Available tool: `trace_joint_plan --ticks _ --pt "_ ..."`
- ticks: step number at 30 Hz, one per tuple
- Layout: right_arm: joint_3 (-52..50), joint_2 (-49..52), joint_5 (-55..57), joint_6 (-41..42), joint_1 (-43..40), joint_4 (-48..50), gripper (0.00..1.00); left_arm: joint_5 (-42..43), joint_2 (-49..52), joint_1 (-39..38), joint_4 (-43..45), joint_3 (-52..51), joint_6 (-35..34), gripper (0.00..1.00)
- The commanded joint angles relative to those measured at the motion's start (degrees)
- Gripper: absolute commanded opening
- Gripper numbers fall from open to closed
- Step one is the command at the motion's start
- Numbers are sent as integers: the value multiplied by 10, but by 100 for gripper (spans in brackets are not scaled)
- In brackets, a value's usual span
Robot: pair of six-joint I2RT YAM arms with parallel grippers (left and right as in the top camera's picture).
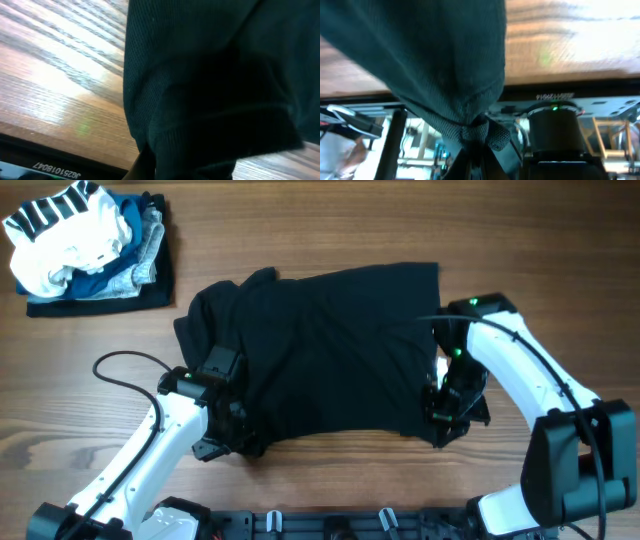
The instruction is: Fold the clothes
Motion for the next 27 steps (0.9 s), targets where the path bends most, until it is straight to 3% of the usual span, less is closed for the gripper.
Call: trace_joint_plan --ticks 1,7,8,9,10,11,13,14,16,20,21,22,24,27 --pt "-66 -6 -50 11 1 34 4 17 -7 1 16 -2 -12 4" --pt "-78 -6 -50 24 1 81 4 15 -7 1 65 -2 -27 5" --pt "-78 -6 -50 24 1 88 10 13 -7 1 76 -2 -27 22" --pt "-78 -6 -50 24 1 91 20 13 -7 1 80 -2 -27 27" --pt "-78 -6 -50 24 1 93 52 13 -7 1 83 -2 -27 38" --pt "-78 -6 -50 22 1 93 64 13 -7 1 84 -2 -27 57" --pt "-78 -6 -50 23 1 95 70 13 -7 1 84 -2 -27 65" --pt "-78 -6 -45 24 1 97 71 13 -7 1 84 -2 -27 64" --pt "-78 -6 -39 24 1 97 77 13 -7 1 84 -2 -26 78" --pt "-77 -6 -39 24 1 117 77 13 -7 1 84 -2 -27 80" --pt "-77 -6 -38 24 1 122 79 13 -7 1 85 -2 -27 85" --pt "-76 -6 -30 26 1 132 88 13 -7 1 88 -2 -27 100" --pt "-65 -6 -15 33 0 145 97 13 -7 1 96 -2 -27 100" --pt "10 -6 20 54 0 155 100 16 -8 1 118 0 -38 100"
